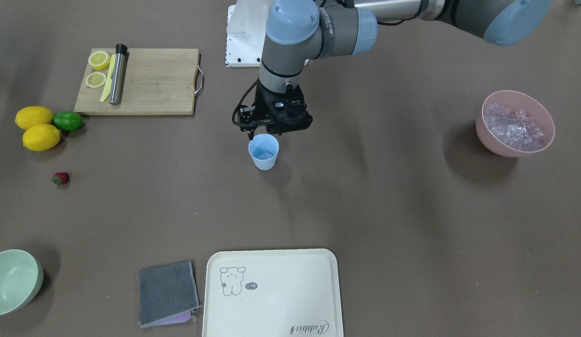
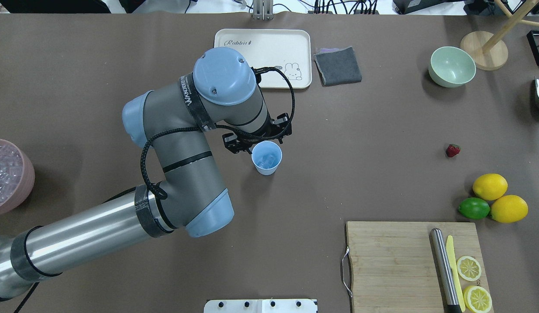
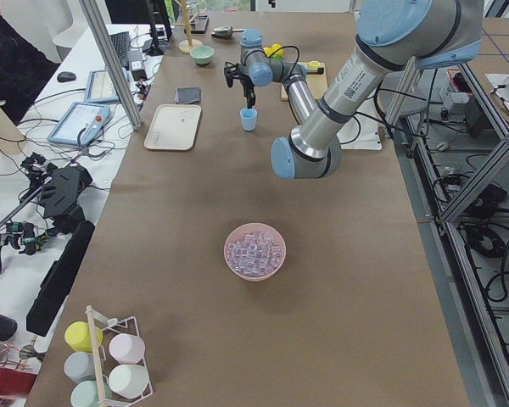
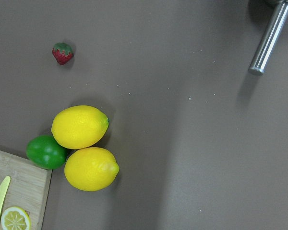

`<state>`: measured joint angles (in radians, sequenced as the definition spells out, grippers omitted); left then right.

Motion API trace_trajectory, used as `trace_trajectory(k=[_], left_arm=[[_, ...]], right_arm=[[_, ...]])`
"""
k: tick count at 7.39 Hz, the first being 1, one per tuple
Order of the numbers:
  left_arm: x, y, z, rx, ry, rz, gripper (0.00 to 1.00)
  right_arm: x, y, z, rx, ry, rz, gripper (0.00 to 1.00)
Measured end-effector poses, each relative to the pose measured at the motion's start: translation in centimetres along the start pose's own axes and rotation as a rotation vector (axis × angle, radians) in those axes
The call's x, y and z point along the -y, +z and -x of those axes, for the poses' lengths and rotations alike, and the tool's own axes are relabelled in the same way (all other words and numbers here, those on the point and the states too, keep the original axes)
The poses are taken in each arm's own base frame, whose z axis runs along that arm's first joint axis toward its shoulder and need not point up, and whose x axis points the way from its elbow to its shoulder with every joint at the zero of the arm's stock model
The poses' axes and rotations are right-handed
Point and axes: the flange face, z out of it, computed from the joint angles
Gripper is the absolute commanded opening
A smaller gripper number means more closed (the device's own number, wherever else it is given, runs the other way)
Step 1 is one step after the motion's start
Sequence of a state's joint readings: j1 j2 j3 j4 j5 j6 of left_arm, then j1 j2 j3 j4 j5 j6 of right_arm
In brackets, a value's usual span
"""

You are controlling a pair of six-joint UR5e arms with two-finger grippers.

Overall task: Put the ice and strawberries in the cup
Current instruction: 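Move the empty left gripper back over the pink ice bowl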

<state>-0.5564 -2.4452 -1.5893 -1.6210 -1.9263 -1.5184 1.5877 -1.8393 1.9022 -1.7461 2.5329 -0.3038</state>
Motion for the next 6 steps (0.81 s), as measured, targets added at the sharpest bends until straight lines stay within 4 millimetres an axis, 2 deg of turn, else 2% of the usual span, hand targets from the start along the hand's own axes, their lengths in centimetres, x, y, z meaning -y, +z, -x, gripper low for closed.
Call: trace_trajectory(k=[1,2,3,4,6], left_arm=[[0.5,-0.2,0.4,0.001,0.003,-0.008,0.97],[1.9,-0.6,2.0,0.011,0.032,-0.025,0.97],[3.7,-1.4,5.6,0.025,0.110,-0.046,0.97],[5.7,-2.6,10.0,0.046,0.213,-0.070,0.97],[10.5,-4.7,17.2,0.102,0.405,-0.089,0.97]], right_arm=[[0.0,0.0,0.0,0.000,-0.001,0.000,1.00],[0.0,0.0,0.0,-0.001,-0.001,0.000,1.00],[0.1,0.0,0.0,-0.001,-0.003,0.000,1.00],[0.1,0.0,0.0,-0.002,-0.004,-0.001,1.00],[0.2,-0.1,0.1,-0.005,-0.016,-0.009,1.00]])
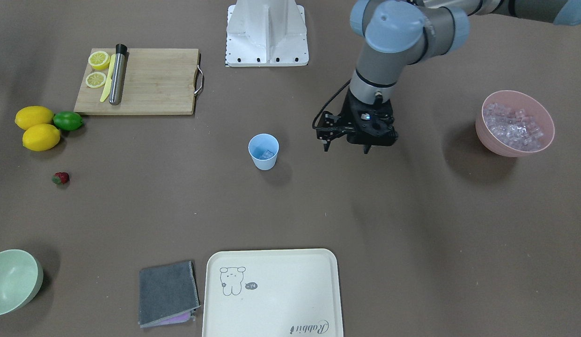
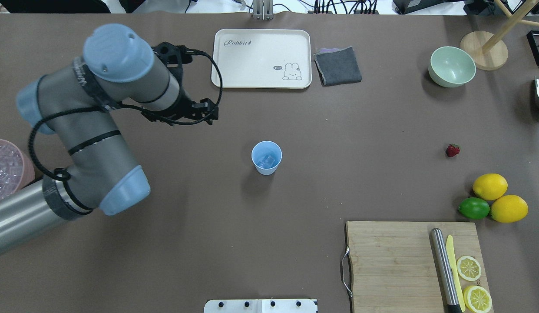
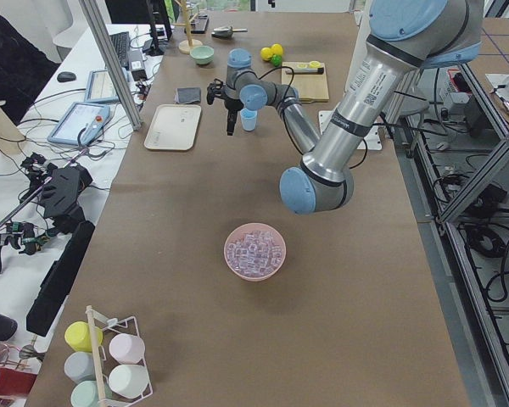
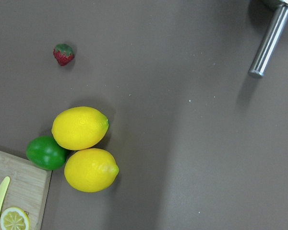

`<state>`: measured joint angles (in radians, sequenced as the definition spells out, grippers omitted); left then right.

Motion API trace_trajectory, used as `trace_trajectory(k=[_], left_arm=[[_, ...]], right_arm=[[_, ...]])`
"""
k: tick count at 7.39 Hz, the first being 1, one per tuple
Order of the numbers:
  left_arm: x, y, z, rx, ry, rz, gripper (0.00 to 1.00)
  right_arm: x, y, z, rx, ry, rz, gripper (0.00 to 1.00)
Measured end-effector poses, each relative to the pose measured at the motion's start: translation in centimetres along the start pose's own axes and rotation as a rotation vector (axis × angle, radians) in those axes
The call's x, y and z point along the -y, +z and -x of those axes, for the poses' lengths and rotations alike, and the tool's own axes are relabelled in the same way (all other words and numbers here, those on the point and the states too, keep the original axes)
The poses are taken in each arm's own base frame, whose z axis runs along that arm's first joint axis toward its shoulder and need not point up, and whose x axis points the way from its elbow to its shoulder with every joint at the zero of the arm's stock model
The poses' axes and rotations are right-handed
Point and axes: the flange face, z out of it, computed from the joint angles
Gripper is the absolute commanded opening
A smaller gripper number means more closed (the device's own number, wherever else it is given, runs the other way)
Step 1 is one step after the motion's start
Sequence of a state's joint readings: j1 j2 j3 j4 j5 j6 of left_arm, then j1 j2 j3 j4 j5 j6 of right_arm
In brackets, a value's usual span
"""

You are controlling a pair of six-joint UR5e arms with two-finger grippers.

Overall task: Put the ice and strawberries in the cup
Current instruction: 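Move the empty left gripper back over the pink ice bowl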

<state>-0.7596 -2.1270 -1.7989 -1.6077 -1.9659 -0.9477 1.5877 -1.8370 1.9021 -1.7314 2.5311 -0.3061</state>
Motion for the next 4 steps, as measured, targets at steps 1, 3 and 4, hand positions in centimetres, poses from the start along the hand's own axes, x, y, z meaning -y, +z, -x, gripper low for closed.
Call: trace_trajectory(k=[1,3,4], left_arm=[[0.7,-0.6,4.1,0.016,0.111,0.004,0.97],[0.8,-2.3,11.7,0.053,0.339,0.005,0.97],[0.1,-3.2,15.4,0.071,0.407,0.011,0.97]], right_arm=[[0.2,-0.1,0.1,-0.005,-0.018,-0.012,1.00],[0.3,-0.3,0.3,-0.009,-0.039,-0.023,1.00],[0.3,-0.3,0.4,-0.008,-0.043,-0.025,1.00]])
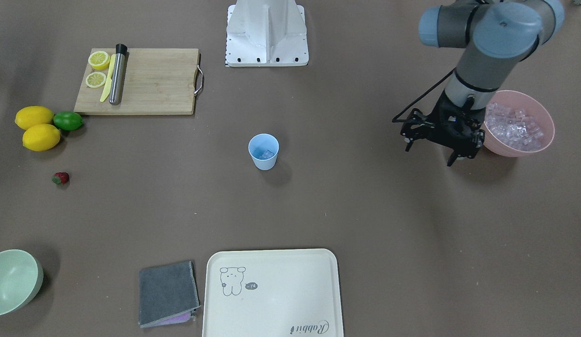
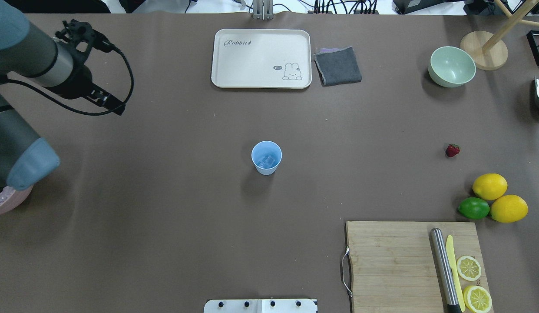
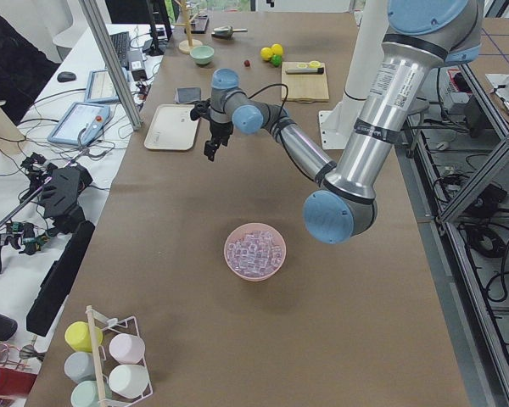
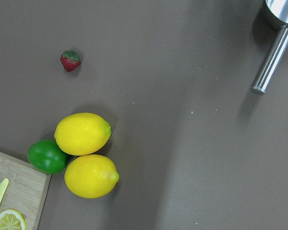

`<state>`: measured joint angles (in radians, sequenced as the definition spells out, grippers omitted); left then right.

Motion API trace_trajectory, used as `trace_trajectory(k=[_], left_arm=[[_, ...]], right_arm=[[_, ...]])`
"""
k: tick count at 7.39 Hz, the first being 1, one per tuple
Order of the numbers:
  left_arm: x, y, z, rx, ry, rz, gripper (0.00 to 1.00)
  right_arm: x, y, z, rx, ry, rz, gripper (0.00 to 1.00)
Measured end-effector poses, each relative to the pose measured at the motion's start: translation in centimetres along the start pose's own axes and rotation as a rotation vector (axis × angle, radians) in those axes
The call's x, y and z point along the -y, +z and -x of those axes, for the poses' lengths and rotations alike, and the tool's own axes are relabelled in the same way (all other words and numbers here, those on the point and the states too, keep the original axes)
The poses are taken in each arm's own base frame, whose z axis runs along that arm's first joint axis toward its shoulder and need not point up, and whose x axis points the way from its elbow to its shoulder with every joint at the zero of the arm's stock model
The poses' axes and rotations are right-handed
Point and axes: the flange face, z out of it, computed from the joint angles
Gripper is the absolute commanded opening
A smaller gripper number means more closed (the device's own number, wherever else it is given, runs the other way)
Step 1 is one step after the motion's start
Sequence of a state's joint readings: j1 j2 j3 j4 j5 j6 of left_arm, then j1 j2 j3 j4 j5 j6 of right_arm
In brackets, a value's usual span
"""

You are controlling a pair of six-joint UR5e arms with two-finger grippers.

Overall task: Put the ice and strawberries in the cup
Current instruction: 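Move the empty left gripper back over the pink ice bowl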

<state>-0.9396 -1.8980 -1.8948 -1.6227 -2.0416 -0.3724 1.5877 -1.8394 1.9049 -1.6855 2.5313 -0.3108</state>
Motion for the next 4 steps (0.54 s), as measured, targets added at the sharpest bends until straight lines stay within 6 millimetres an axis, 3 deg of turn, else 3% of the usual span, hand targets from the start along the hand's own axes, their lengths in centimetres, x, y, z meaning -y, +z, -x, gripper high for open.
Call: trace_trajectory(k=[2,4], left_arm=[[-4.6,-0.9,7.6,0.006,-0.047,0.043,0.97],[-10.6,-1.3,15.5,0.000,-0.178,0.087,0.97]], right_arm=[[-0.5,0.2,-0.2,0.002,0.007,0.004,1.00],[-1.8,0.6,-0.4,0.003,0.012,0.006,1.00]])
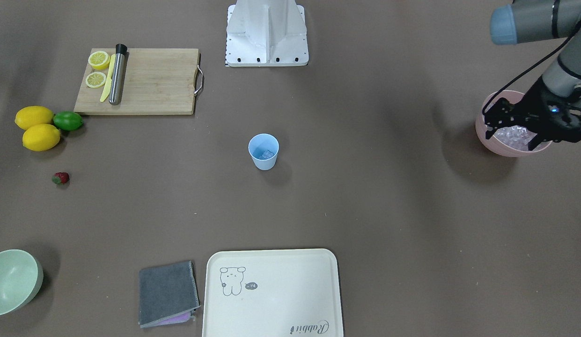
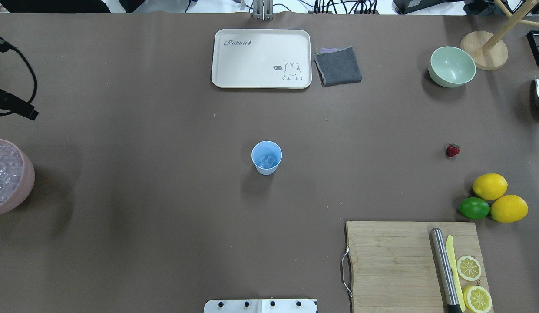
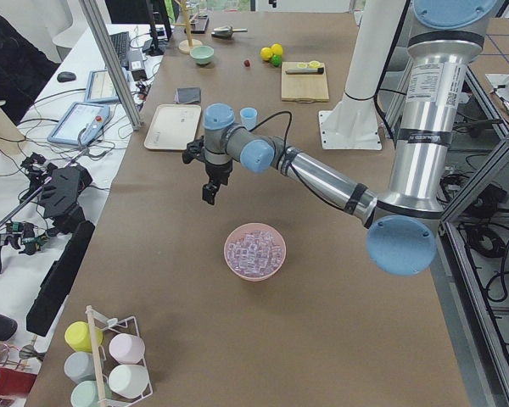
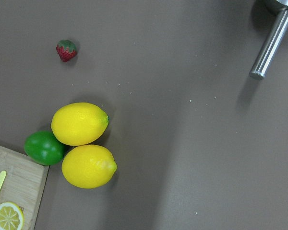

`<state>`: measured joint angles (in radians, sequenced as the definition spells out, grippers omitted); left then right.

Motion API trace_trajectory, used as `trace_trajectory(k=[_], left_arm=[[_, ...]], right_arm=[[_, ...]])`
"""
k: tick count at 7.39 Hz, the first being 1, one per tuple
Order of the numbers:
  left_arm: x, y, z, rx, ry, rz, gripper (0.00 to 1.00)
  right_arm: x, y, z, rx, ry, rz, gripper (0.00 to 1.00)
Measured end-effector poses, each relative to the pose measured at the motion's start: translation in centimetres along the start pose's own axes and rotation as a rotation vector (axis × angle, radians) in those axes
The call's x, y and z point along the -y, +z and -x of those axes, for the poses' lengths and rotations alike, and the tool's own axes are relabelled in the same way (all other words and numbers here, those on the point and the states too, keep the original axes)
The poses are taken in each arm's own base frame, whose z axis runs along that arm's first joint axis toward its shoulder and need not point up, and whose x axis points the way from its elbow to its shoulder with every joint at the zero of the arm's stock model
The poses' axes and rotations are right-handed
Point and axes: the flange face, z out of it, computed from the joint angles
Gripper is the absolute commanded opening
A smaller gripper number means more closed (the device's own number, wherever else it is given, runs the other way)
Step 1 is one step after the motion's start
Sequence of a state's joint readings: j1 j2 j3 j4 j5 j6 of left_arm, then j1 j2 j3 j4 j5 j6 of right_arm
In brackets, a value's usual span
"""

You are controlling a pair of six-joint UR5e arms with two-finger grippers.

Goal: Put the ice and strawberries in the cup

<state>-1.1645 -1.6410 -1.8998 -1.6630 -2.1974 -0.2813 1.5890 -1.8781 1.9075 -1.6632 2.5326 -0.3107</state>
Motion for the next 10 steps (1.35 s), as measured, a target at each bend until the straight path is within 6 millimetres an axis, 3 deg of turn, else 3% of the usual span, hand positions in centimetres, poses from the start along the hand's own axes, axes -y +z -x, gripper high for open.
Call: trace_trajectory(k=[2,5,6,10], left_arm=[[-4.6,2.1,6.5,-0.020,-0.112,0.011,0.96],[-9.8,5.3,10.5,-0.074,-0.271,-0.049,0.89],[-10.6,6.6,11.1,-0.084,-0.289,-0.054,0.88],[-11.2,9.1,8.9,-0.129,-0.326,-0.059,0.69]], right_arm=[[-0.5,0.0,0.1,-0.002,-0.007,-0.009,1.00],[-0.4,-0.5,0.8,-0.006,-0.019,-0.020,1.00],[-0.3,-0.6,0.8,-0.007,-0.022,-0.022,1.00],[0.0,-1.2,1.7,-0.011,-0.040,-0.035,1.00]])
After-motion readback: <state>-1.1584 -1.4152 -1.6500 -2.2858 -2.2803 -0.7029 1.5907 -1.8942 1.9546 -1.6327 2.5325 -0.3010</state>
